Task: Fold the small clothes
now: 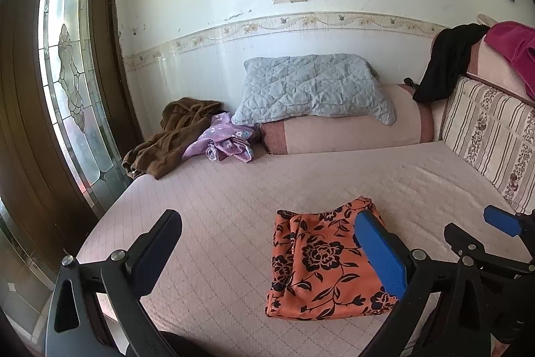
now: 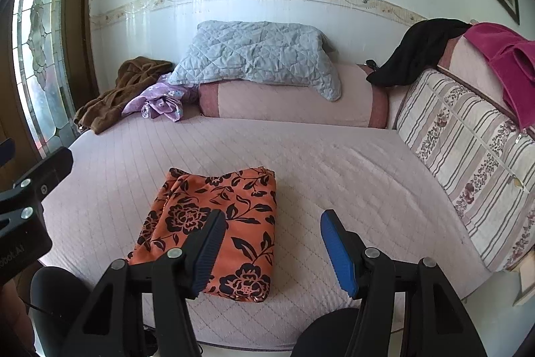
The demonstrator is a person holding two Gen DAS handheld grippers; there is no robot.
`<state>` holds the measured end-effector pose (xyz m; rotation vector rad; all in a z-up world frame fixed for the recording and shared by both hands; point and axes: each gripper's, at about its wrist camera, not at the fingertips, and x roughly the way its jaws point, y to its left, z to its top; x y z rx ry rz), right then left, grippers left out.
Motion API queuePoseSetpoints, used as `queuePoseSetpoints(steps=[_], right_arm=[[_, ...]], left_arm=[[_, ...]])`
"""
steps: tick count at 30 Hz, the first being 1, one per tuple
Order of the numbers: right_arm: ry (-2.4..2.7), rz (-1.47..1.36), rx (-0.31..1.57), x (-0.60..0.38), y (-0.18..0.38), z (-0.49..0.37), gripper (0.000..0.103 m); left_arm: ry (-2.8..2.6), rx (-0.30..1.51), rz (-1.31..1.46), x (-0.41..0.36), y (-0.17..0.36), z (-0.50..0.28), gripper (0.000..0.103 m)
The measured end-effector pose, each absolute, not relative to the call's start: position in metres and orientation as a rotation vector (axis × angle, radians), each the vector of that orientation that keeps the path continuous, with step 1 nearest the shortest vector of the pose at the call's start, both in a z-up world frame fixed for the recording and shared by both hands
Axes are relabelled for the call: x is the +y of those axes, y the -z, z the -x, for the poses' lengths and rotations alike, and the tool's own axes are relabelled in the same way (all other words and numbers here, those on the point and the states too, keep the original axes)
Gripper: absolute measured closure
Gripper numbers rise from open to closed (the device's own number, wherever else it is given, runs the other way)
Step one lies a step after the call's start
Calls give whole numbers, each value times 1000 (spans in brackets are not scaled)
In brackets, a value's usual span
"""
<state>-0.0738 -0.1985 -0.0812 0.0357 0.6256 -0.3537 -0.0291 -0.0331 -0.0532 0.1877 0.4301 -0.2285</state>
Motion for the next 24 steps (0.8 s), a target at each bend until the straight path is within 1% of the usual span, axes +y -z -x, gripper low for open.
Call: queuePoseSetpoints(steps=[24], right_arm=[[368, -19, 543, -191, 53, 98, 40]], left_arm=[[241, 364, -196, -26, 29, 57, 0]])
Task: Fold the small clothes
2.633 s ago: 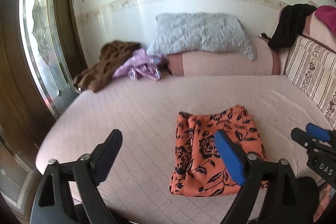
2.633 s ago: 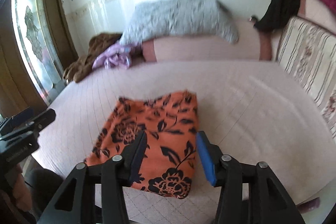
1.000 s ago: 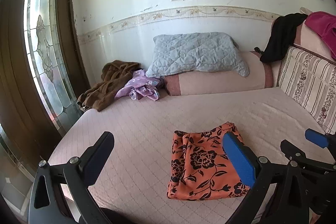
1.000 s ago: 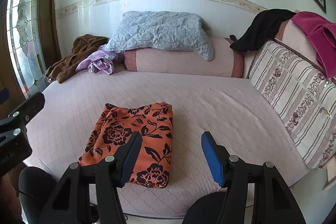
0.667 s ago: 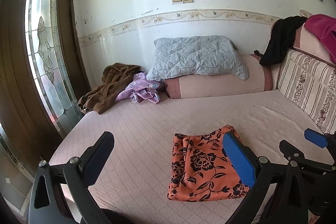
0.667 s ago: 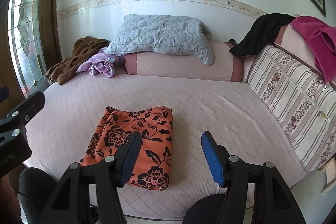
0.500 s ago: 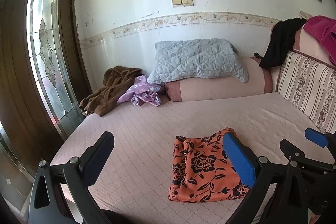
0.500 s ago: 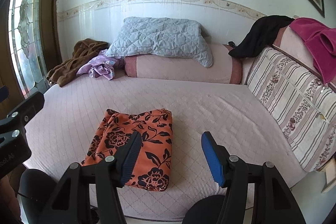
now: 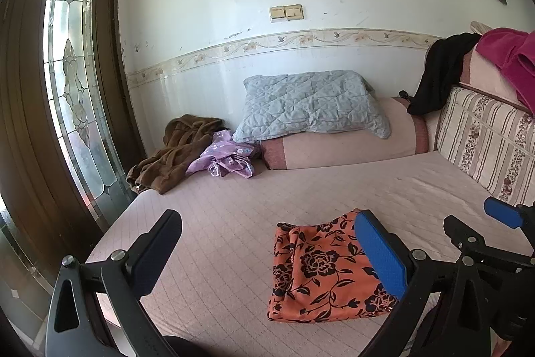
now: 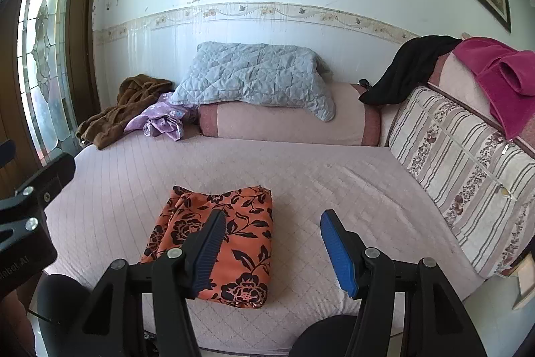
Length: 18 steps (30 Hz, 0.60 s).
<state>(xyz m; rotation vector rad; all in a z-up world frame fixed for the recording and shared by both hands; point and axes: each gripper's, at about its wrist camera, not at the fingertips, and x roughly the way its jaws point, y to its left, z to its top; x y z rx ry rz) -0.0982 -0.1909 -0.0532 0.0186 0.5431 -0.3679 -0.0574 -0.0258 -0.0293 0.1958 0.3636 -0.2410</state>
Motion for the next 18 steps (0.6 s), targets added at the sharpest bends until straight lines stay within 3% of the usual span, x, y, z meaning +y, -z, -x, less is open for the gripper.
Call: queuePoseSetpoints(steps=[18], right_arm=[[388, -25, 513, -195, 46, 111, 40]], left_arm=[[259, 340, -193, -26, 21, 68, 0]])
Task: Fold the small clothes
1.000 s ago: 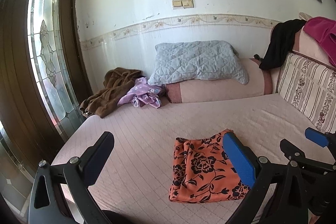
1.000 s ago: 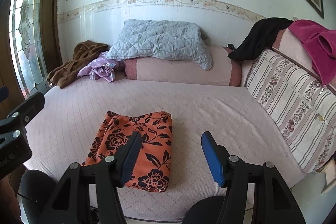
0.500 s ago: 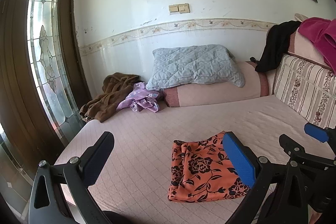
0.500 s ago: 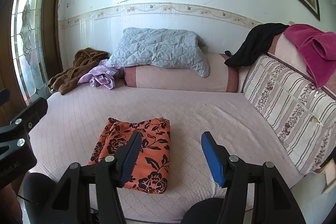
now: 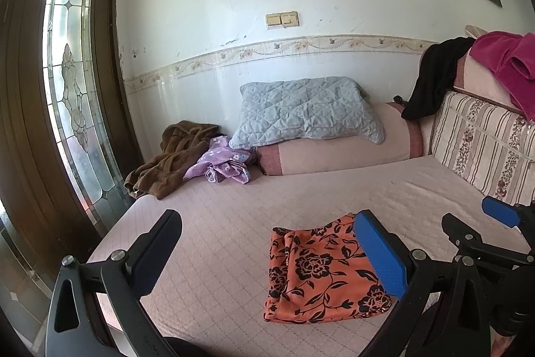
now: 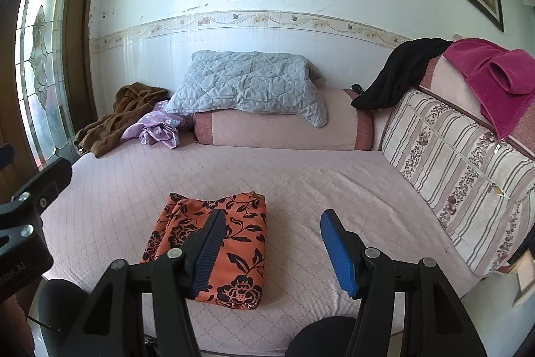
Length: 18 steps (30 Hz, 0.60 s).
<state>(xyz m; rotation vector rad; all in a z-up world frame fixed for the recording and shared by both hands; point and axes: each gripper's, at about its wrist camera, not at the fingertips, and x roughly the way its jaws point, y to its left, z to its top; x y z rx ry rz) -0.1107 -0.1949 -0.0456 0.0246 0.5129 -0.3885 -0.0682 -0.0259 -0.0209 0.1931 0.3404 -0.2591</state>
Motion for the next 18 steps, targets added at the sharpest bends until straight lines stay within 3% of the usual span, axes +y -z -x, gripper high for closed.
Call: queuePoseSetpoints(steps=[18], right_arm=[[396, -38, 519, -200, 51, 108, 40]], left_arm=[[250, 358, -186, -24, 25, 59, 0]])
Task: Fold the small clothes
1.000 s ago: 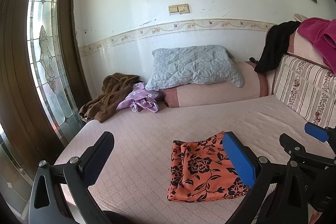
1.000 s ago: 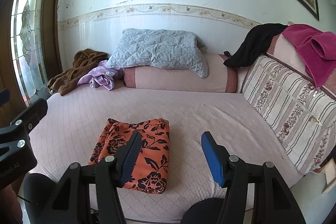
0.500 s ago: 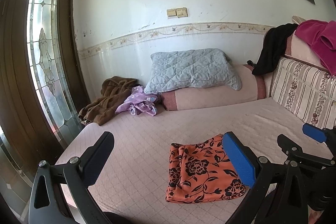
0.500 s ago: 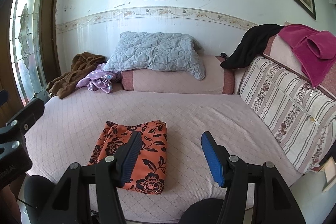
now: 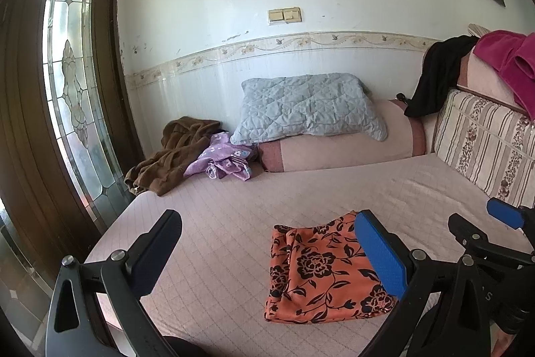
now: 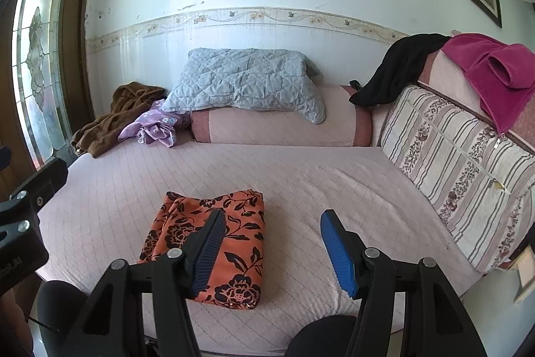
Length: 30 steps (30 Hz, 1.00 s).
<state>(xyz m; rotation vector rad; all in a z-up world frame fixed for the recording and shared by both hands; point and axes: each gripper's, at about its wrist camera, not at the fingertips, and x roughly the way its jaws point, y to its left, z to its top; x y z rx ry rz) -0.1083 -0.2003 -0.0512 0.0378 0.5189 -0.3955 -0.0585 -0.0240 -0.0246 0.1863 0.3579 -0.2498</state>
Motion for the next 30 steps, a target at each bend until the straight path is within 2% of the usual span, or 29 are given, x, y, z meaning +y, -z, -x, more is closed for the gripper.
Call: queuePoseSetpoints(steps=[30], right_arm=[[386, -27, 540, -196, 58, 94, 40]], left_arm=[[231, 406, -163, -18, 32, 32, 0]])
